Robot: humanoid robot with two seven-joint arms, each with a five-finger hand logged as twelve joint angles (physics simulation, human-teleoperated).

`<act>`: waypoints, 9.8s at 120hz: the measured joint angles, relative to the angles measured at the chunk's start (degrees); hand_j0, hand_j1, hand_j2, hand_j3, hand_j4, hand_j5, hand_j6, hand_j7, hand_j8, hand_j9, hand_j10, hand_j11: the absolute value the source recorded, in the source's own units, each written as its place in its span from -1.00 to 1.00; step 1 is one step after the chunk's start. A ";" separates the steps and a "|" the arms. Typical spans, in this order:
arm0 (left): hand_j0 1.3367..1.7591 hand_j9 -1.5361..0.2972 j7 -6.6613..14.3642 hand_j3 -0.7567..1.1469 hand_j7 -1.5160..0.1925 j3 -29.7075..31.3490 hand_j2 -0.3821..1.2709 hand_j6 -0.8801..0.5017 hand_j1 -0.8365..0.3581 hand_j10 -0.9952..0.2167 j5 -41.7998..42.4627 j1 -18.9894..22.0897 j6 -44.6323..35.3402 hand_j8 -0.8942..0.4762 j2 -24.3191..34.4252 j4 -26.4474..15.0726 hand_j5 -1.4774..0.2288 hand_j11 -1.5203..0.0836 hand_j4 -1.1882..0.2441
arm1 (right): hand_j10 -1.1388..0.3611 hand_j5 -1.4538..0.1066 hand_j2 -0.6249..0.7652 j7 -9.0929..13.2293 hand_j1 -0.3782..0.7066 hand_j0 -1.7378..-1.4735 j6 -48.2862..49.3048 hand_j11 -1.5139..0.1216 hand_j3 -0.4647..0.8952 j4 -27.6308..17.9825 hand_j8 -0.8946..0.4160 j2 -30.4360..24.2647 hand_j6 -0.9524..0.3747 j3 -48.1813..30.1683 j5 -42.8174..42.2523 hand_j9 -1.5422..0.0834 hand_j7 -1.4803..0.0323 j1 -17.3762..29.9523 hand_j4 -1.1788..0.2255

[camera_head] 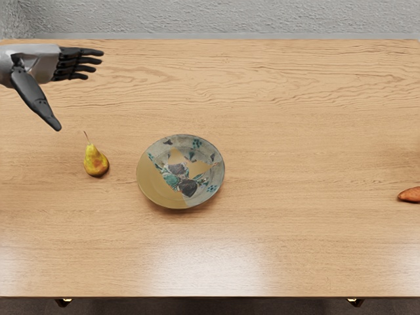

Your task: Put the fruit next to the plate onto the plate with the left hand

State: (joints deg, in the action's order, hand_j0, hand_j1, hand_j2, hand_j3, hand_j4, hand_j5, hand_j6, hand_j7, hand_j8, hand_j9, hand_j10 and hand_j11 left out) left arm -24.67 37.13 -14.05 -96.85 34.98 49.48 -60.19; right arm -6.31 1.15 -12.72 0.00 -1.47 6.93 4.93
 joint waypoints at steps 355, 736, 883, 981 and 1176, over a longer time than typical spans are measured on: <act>0.52 0.67 -6.88 -0.21 0.77 -27.35 -0.53 0.27 0.98 0.64 -2.69 40.08 -5.00 0.30 -11.84 17.74 0.73 0.89 0.65 | 0.51 0.85 -0.10 -0.02 -0.92 -0.40 0.08 0.84 -0.32 0.24 0.35 0.00 0.42 -0.20 0.36 0.88 0.94 0.08 0.66; 0.52 0.30 -10.33 -0.21 0.37 -27.45 -0.47 -0.11 0.46 0.21 -8.34 42.98 -9.65 -0.08 -14.44 17.78 0.33 0.47 0.29 | 0.51 0.85 -0.10 -0.02 -0.92 -0.40 0.08 0.84 -0.32 0.24 0.35 0.00 0.42 -0.20 0.36 0.88 0.94 0.08 0.66; 0.50 -0.41 -10.35 -0.21 -0.39 -29.54 -0.26 -0.78 -0.38 0.21 -13.80 41.27 -0.73 -0.35 -8.44 17.30 -0.43 -0.35 -0.35 | 0.51 0.85 -0.10 -0.02 -0.92 -0.40 0.08 0.84 -0.32 0.24 0.35 0.00 0.42 -0.20 0.36 0.88 0.94 0.08 0.66; 0.43 -0.58 -7.27 -0.21 -0.55 -35.42 -0.32 -0.73 -0.36 0.22 -11.12 32.34 -0.40 -0.42 -8.78 8.78 -0.59 -0.61 -0.56 | 0.51 0.85 -0.10 -0.02 -0.92 -0.40 0.08 0.84 -0.32 0.24 0.35 0.00 0.42 -0.20 0.35 0.88 0.94 0.08 0.67; 0.52 0.62 -1.14 -0.20 0.72 -36.39 -0.52 0.22 0.92 0.61 -3.81 36.10 0.00 0.26 0.67 3.56 0.68 0.83 0.60 | 0.51 0.85 -0.10 -0.02 -0.92 -0.40 0.08 0.84 -0.32 0.24 0.35 0.00 0.42 -0.20 0.36 0.88 0.94 0.08 0.67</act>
State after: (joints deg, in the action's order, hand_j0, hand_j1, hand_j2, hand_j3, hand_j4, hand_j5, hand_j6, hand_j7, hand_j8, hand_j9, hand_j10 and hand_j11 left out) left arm -25.81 0.75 -17.87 -60.75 34.98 50.16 -56.63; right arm -6.33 1.23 -12.48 0.00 -1.67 7.30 5.01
